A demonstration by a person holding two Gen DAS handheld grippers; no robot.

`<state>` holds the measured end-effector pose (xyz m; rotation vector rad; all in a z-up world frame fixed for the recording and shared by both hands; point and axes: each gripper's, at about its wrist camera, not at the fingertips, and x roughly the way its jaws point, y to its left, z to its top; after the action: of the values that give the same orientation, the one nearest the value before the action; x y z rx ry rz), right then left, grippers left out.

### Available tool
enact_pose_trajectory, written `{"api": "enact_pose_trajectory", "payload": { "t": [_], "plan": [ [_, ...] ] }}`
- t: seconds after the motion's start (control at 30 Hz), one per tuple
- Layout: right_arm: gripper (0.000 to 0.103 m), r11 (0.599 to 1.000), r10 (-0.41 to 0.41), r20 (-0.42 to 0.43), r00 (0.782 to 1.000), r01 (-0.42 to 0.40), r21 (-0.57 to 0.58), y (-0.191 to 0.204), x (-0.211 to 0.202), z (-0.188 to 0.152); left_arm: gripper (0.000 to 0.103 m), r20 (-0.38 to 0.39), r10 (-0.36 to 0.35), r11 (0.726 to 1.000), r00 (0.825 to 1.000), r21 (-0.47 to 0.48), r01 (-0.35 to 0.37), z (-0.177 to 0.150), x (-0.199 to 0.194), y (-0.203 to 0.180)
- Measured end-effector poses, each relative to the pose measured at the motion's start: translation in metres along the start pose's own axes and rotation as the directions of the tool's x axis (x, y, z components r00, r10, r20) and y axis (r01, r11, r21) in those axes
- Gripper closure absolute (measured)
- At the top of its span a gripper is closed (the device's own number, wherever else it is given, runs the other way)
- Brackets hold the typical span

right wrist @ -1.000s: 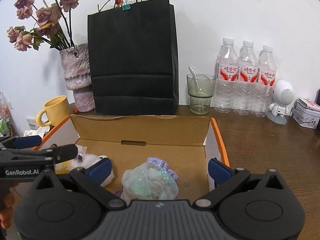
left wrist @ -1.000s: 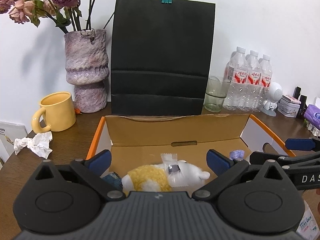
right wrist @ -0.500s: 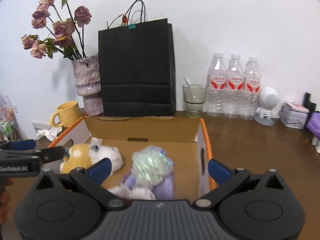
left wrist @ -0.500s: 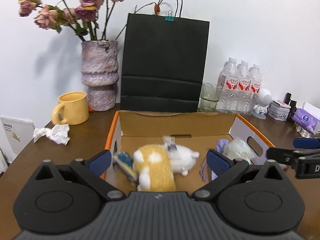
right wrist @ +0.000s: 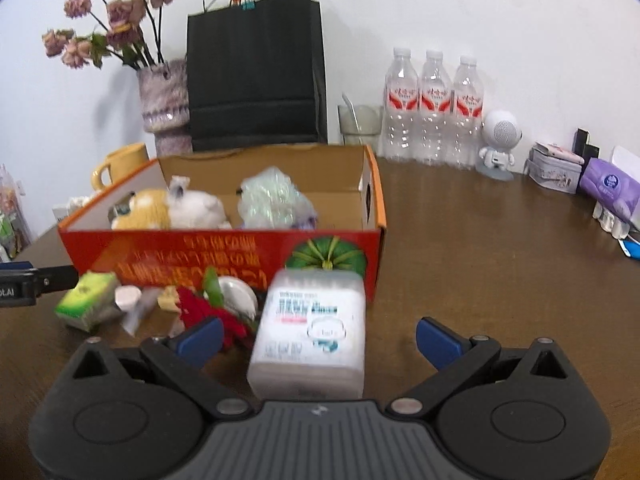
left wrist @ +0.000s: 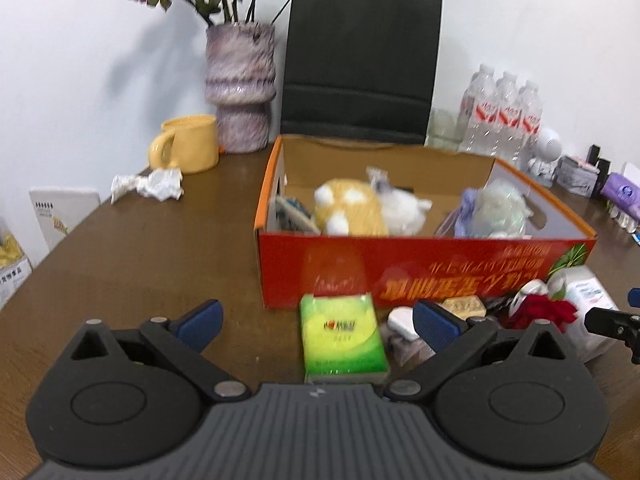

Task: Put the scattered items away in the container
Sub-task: 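Grasp the green tissue pack with left gripper while right gripper grasps the cotton-swab tub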

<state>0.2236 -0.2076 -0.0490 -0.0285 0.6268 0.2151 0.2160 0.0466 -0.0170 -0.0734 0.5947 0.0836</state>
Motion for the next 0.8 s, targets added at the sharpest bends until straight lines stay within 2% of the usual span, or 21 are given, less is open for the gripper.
{"api": "enact_pose_trajectory", "payload": {
  "t": [0.2,0.27,0.4,0.53,0.6,0.7,0.73,0.8],
  "plan": [
    [0.001,0.998,-0.047,-0.011,0.999,0.047,-0.049,0.011,0.011,-0.005,0.007,-0.035,0.011,1.0,0.999,-0.006,-0.011,-0.007,0.017,-0.002],
    [0.001,0.998,-0.05,-0.016,0.999,0.049,-0.047,0.012,0.014,-0.005,0.014,-0.041,0.009,1.0,0.999,0.0,-0.009,-0.007,0.019,-0.003],
    [0.002,0.998,-0.051,-0.02,0.999,0.05,-0.037,0.012,0.02,-0.003,0.019,-0.044,0.004,1.0,0.999,-0.001,-0.004,-0.006,0.023,-0.002],
    [0.009,0.998,-0.054,-0.02,0.998,0.053,-0.029,0.011,0.024,-0.002,0.025,-0.061,-0.004,1.0,0.998,-0.006,0.003,-0.009,0.026,-0.002],
    [0.015,0.999,-0.048,-0.021,0.999,0.047,-0.024,0.01,0.024,-0.002,0.03,-0.071,-0.014,1.0,0.997,-0.014,0.013,-0.01,0.029,0.0],
    [0.033,1.0,-0.02,-0.033,0.999,0.019,-0.022,0.01,0.026,-0.003,0.033,-0.069,-0.017,1.0,0.997,-0.014,0.016,-0.011,0.029,0.001],
    [0.039,0.999,-0.021,-0.038,0.999,0.02,-0.025,0.01,0.027,-0.004,0.037,-0.066,-0.013,1.0,0.998,-0.008,0.013,-0.012,0.028,0.001],
    [0.039,1.0,-0.015,-0.034,0.999,0.014,-0.026,0.01,0.026,-0.006,0.055,-0.058,-0.012,1.0,0.998,-0.002,0.012,-0.013,0.027,0.001]
  ]
}}
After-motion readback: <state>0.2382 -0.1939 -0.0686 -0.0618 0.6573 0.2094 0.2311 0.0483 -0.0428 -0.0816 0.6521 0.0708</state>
